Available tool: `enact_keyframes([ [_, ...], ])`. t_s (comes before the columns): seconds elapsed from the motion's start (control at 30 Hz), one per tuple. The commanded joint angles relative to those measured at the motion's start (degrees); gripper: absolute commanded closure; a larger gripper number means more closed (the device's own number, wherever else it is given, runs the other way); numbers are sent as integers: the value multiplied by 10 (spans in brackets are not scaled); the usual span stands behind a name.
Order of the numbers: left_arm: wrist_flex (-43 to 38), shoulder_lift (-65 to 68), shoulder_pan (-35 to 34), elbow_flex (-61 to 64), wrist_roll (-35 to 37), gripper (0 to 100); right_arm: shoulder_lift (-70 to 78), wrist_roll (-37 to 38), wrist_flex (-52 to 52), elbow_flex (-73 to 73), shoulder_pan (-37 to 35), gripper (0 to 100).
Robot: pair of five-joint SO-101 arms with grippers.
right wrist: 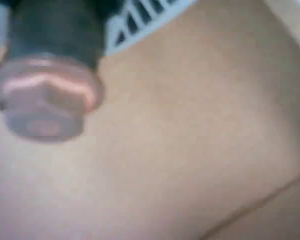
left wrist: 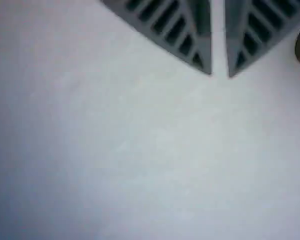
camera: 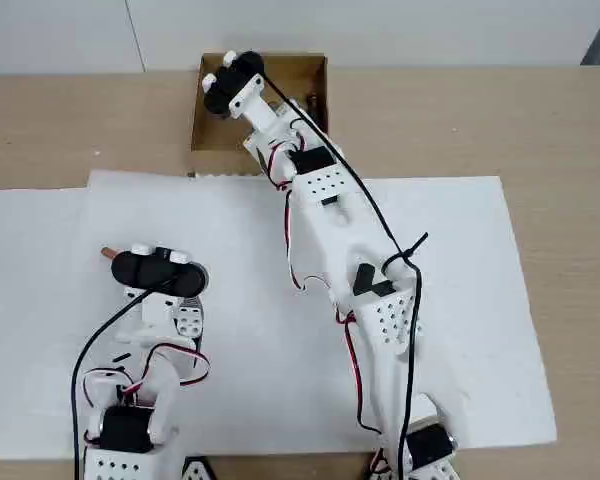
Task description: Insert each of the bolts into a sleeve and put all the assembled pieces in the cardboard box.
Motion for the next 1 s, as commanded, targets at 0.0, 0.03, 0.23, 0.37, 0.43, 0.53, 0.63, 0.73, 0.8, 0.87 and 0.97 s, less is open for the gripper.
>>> enact_keyframes([
  [0.0,0,-4,-1,-1,-1,994,-15,6,-2,-42,-5,814],
  [0.03,0,-4,-1,-1,-1,994,-16,6,5,-42,-6,823],
  [0.23,0,-4,-1,-1,-1,994,-19,6,28,-62,-7,934],
  [0.37,0,-4,-1,-1,-1,994,-19,4,136,-135,-7,989],
  [0.43,0,-4,-1,-1,-1,994,-18,4,196,-181,-6,997],
  [0.53,0,-4,-1,-1,-1,994,-18,-29,274,-244,-3,997],
  [0.63,0,-4,-1,-1,-1,994,-17,-66,358,-326,-3,997],
  [0.73,0,-4,-1,-1,-1,994,-15,-77,436,-399,-3,997],
  [0.8,0,-4,-1,-1,-1,994,-17,-78,480,-439,-3,997],
  [0.87,0,-4,-1,-1,-1,994,-17,-84,519,-476,-3,997],
  [0.97,0,-4,-1,-1,-1,994,-19,-89,577,-528,-3,997],
])
